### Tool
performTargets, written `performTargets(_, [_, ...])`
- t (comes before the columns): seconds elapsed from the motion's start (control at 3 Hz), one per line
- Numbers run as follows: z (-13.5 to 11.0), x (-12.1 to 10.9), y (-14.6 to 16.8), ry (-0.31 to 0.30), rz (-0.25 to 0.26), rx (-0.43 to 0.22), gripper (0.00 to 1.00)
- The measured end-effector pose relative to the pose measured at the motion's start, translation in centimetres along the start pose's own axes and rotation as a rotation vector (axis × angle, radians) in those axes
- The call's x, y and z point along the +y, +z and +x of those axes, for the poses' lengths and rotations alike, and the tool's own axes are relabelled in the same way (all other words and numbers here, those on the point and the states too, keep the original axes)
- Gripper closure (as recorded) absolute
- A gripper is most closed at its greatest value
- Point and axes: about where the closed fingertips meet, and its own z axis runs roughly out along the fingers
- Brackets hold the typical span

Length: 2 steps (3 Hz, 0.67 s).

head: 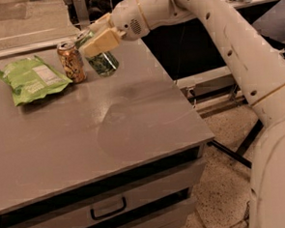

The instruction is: Place green can upright

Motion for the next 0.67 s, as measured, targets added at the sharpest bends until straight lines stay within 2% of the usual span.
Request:
performTargets(0.33, [0.7,0.6,-3.8,-0.09,-0.044,-0.059,1.0])
performTargets(0.67, [3.5,1.8,-3.4,-0.052,-0.061,-0.094,1.0])
